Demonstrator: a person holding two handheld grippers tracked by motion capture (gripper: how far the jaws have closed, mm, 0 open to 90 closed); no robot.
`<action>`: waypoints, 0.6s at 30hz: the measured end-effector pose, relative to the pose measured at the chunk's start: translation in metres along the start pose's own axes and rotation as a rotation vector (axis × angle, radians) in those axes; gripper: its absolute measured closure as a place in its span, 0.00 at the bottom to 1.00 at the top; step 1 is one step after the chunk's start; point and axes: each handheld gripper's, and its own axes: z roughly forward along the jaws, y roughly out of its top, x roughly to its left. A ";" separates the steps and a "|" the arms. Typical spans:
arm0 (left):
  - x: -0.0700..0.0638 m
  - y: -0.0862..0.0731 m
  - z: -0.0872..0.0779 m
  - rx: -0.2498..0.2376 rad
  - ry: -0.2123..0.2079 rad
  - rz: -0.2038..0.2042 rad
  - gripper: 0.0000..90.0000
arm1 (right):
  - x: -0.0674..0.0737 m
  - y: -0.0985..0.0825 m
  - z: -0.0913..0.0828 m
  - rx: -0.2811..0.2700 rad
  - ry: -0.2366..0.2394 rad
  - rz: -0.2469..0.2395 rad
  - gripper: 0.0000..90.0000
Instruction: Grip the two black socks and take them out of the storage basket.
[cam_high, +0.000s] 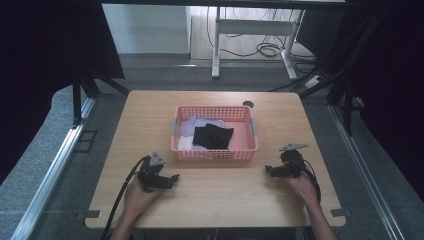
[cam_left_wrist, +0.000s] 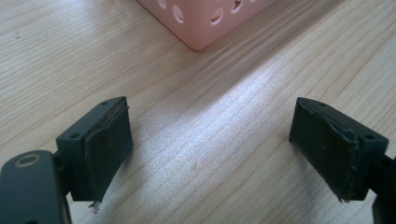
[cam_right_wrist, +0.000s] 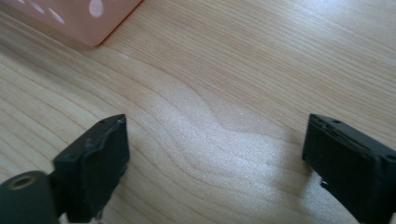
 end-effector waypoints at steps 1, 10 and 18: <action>0.000 0.000 0.000 0.000 0.000 0.000 0.14 | 0.000 0.000 -0.001 0.003 -0.004 0.002 0.12; 0.000 0.000 0.000 0.000 0.000 0.000 0.14 | 0.000 0.008 -0.011 -0.015 0.010 0.007 0.15; 0.000 0.000 0.000 -0.001 0.000 -0.001 0.14 | 0.001 0.018 -0.023 -0.037 0.036 0.009 0.15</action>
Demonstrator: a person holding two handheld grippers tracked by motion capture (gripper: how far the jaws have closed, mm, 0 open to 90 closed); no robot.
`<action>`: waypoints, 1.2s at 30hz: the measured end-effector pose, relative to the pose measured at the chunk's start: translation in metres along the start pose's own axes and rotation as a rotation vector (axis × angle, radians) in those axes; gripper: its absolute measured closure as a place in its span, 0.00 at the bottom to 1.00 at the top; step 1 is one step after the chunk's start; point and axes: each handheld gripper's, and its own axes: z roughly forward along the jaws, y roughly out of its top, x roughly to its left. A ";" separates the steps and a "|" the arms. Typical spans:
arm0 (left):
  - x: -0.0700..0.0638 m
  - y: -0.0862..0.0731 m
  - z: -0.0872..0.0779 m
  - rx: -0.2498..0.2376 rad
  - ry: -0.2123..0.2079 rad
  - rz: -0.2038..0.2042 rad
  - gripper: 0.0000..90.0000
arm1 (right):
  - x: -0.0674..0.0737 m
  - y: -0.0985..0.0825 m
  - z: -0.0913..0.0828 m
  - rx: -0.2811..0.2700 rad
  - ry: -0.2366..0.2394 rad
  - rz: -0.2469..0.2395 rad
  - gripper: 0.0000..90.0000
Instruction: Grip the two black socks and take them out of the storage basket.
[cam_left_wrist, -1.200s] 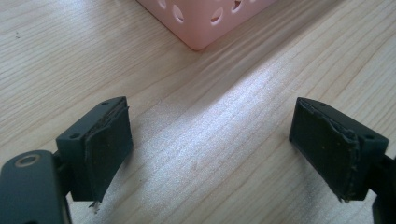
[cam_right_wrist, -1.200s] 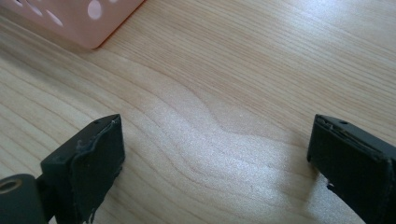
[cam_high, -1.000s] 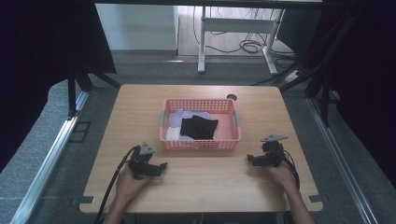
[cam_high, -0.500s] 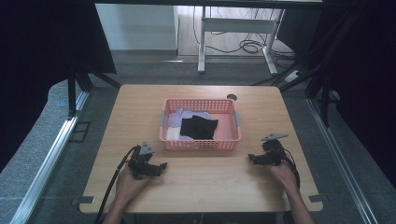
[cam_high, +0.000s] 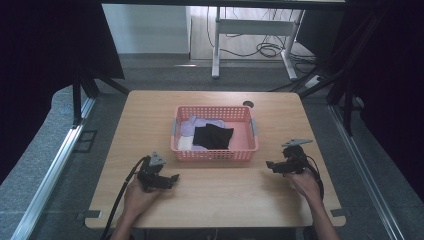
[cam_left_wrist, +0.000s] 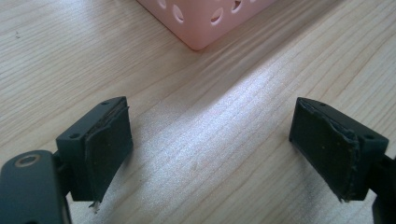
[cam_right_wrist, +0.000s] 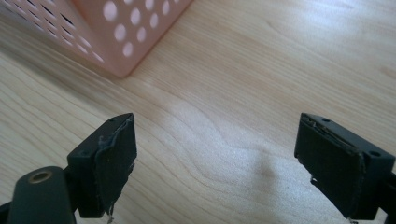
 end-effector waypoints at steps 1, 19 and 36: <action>0.000 0.000 0.000 0.000 0.000 0.000 0.14 | 0.000 0.001 -0.002 -0.003 0.005 0.002 0.15; 0.000 0.000 0.000 0.002 -0.001 0.001 0.14 | -0.004 0.027 -0.026 -0.012 0.053 0.006 0.15; 0.001 0.000 0.000 0.005 -0.001 0.007 0.14 | -0.003 0.079 -0.051 -0.041 0.108 0.005 0.23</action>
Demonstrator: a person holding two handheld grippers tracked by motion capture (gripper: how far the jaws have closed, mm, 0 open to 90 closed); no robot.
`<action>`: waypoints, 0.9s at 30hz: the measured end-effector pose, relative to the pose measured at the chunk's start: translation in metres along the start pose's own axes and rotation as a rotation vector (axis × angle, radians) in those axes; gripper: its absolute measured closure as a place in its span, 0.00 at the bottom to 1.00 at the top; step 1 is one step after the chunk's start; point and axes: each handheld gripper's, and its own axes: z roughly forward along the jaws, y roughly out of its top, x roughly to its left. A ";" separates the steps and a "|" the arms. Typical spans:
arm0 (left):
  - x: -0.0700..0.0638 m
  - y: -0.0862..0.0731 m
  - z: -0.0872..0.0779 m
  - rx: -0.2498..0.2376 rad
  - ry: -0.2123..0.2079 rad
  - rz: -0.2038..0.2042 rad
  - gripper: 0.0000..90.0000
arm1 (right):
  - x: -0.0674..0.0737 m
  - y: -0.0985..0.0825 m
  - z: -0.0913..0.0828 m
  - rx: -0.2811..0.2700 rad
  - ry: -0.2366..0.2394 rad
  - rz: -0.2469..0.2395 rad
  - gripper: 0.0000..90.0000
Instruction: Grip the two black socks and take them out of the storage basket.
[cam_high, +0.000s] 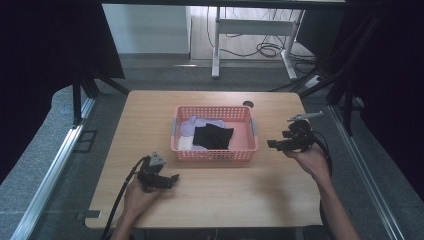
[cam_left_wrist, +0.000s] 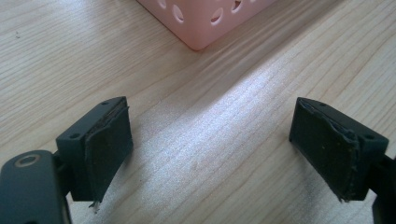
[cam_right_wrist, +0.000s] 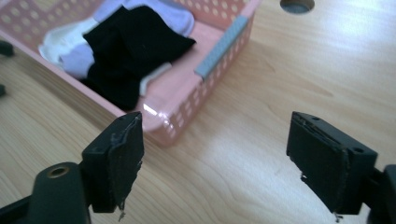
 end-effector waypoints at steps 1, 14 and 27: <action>0.000 0.000 0.000 0.000 0.000 0.000 0.14 | 0.001 0.004 0.000 -0.002 0.003 -0.002 0.24; 0.000 0.000 0.000 0.000 0.000 -0.001 0.14 | 0.023 0.052 0.031 0.057 0.070 -0.095 0.39; 0.000 0.000 0.000 0.000 0.000 0.000 0.14 | 0.055 0.084 0.086 0.136 0.104 -0.192 0.52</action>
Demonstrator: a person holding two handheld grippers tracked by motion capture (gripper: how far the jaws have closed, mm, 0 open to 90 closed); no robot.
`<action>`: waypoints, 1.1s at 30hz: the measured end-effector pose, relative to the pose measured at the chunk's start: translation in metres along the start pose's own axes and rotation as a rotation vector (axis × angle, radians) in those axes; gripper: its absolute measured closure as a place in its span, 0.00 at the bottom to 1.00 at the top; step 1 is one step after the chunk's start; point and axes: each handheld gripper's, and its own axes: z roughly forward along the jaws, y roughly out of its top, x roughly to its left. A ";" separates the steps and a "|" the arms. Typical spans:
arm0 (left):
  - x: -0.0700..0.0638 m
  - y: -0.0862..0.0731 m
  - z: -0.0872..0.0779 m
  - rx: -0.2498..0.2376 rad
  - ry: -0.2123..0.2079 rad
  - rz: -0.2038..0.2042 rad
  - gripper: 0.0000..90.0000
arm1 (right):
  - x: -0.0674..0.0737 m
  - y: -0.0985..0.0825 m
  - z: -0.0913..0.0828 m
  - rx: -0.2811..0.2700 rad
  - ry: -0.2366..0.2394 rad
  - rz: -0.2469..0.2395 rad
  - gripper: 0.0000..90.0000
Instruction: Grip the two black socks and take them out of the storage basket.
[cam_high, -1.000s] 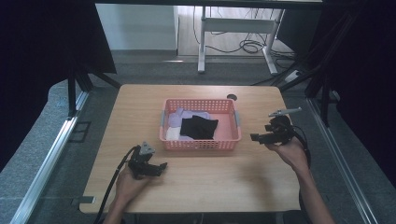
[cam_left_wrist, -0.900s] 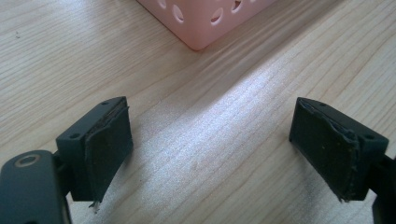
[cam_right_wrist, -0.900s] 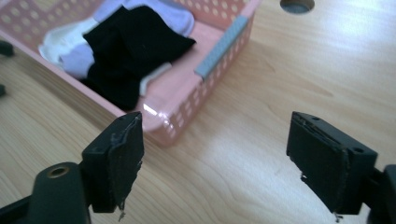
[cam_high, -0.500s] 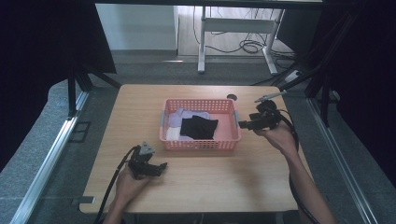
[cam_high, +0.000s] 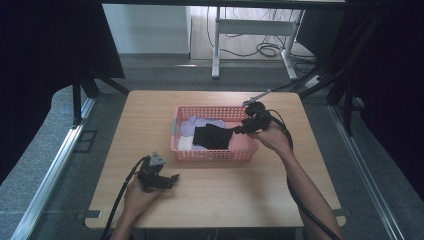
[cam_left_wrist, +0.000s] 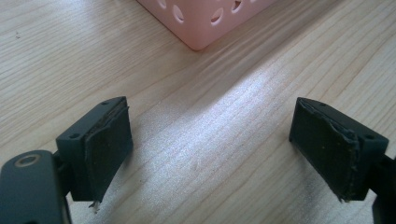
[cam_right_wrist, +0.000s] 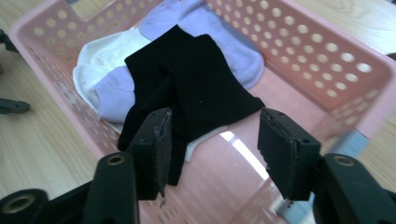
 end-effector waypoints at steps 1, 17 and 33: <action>0.000 0.000 0.000 0.000 0.000 0.000 0.14 | 0.001 0.002 0.004 0.006 0.000 -0.003 0.52; 0.000 0.000 0.000 0.002 -0.001 0.001 0.14 | 0.017 0.025 0.076 0.119 0.038 -0.057 0.54; 0.000 0.000 0.000 0.002 -0.001 0.002 0.14 | 0.016 0.039 0.115 0.184 0.013 -0.081 0.81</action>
